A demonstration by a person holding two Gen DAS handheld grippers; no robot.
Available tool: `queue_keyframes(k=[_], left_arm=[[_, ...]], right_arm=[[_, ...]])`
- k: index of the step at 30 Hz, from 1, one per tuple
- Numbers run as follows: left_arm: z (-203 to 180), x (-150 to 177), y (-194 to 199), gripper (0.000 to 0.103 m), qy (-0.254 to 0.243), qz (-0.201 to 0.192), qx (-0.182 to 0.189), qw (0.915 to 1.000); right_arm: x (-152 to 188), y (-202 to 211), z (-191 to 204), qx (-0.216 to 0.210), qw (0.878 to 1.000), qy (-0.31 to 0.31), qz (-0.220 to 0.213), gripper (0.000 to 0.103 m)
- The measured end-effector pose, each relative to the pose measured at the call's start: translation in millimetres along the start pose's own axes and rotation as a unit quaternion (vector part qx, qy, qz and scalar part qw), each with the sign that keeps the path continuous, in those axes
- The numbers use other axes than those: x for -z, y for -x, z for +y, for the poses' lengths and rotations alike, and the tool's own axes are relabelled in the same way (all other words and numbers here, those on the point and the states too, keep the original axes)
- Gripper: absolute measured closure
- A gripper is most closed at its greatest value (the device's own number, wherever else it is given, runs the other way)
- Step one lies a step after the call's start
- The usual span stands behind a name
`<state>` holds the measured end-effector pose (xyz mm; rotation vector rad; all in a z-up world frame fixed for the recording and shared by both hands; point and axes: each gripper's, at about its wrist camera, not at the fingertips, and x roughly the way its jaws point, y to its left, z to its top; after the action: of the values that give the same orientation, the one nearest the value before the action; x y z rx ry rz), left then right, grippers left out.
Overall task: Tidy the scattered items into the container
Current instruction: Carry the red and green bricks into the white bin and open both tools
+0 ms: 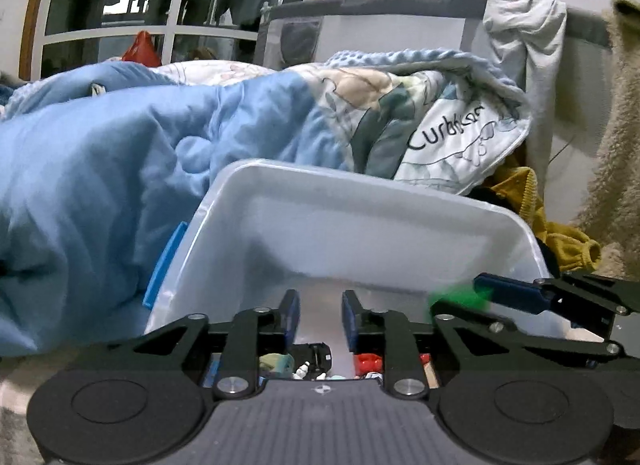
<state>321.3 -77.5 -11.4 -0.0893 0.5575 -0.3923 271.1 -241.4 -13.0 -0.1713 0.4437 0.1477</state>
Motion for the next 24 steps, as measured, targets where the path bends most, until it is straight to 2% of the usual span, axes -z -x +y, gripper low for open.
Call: queue_keyframes(k=[1, 2, 5, 7, 11, 13, 19, 24], left_arm=[[-1.0, 0.3, 0.5, 0.045, -0.002, -0.003, 0.003, 1.0000], [-2.0, 0.5, 2.5, 0.037, -0.003, -0.009, 0.005, 0.9999], [-6.9, -2.1, 8.9, 0.022, -0.012, -0.023, 0.009, 0.9996], [-14.3, -5.5, 10.9, 0.022, -0.034, -0.016, 0.000, 0.9993], [-33.2, -9.8, 19.7, 0.020, -0.094, -0.021, -0.049, 0.9942], [-38.0, -11.1, 26.9, 0.020, -0.111, -0.020, -0.048, 0.9924], [-37.7, -13.5, 35.4, 0.020, -0.091, 0.028, -0.029, 0.9950], [-36.0, -12.5, 42.7, 0.020, -0.082, 0.046, -0.050, 0.9943]], right_arm=[[0.5, -0.2, -0.4, 0.000, 1.000, 0.000, -0.001, 0.039], [1.4, 1.4, -0.4, 0.001, 1.000, 0.002, -0.004, 0.035], [1.7, 5.6, 0.0, 0.007, 1.000, 0.010, -0.010, 0.027], [0.8, 9.2, -0.3, 0.004, 1.000, 0.013, -0.008, 0.024], [-3.9, 15.7, 0.1, 0.004, 1.000, 0.025, 0.007, 0.016], [-7.0, 20.3, -0.1, 0.000, 0.999, 0.027, 0.018, 0.006], [-12.4, 38.1, 2.8, 0.017, 0.997, 0.037, 0.060, 0.000], [-12.1, 39.7, 0.9, 0.038, 0.994, 0.023, 0.099, 0.000]])
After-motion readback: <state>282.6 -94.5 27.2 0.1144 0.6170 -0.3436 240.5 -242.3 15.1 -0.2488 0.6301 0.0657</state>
